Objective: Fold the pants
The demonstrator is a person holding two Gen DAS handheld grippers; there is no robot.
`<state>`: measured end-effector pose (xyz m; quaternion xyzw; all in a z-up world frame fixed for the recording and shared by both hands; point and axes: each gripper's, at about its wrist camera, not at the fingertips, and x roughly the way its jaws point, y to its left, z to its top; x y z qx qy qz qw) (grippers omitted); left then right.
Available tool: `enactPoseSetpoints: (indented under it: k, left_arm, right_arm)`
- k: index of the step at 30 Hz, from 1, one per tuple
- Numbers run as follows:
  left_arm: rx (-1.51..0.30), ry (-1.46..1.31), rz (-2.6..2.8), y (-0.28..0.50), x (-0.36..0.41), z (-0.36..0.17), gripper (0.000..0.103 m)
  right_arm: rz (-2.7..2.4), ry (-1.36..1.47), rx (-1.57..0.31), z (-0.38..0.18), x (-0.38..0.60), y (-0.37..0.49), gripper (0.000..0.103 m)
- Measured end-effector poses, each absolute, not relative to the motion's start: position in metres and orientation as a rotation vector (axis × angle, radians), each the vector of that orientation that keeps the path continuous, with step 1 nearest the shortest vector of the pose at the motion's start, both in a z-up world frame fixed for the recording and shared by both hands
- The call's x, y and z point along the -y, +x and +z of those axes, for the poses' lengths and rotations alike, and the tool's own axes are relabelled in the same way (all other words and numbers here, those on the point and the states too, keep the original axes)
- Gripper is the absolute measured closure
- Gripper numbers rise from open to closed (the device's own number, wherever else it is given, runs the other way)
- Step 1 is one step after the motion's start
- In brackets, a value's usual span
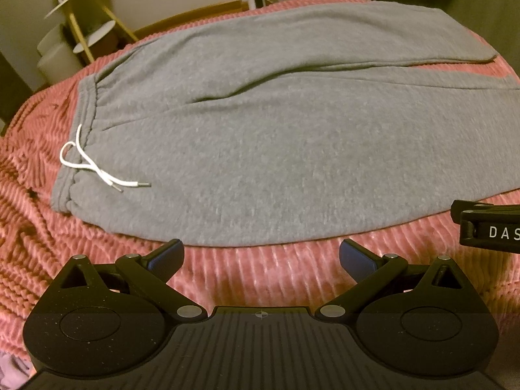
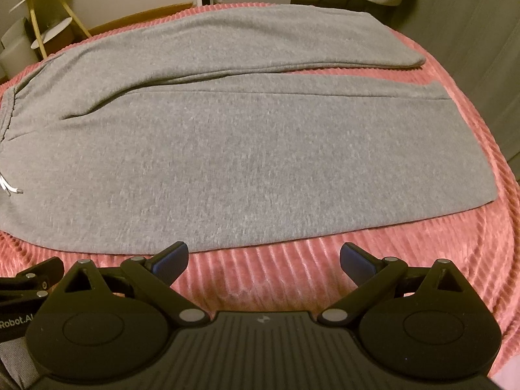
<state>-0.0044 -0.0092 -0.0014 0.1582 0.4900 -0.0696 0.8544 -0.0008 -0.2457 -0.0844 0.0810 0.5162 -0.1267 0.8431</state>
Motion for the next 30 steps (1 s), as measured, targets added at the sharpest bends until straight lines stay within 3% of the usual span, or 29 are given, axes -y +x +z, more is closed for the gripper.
enactPoseSetpoints:
  k: [30]
  left_arm:
    - [-1.062, 0.303, -0.153, 0.0003, 0.006, -0.0022, 0.0]
  right_arm:
    - [-0.265, 0.162, -1.104, -0.0893, 0.2438, 0.0045, 0.003]
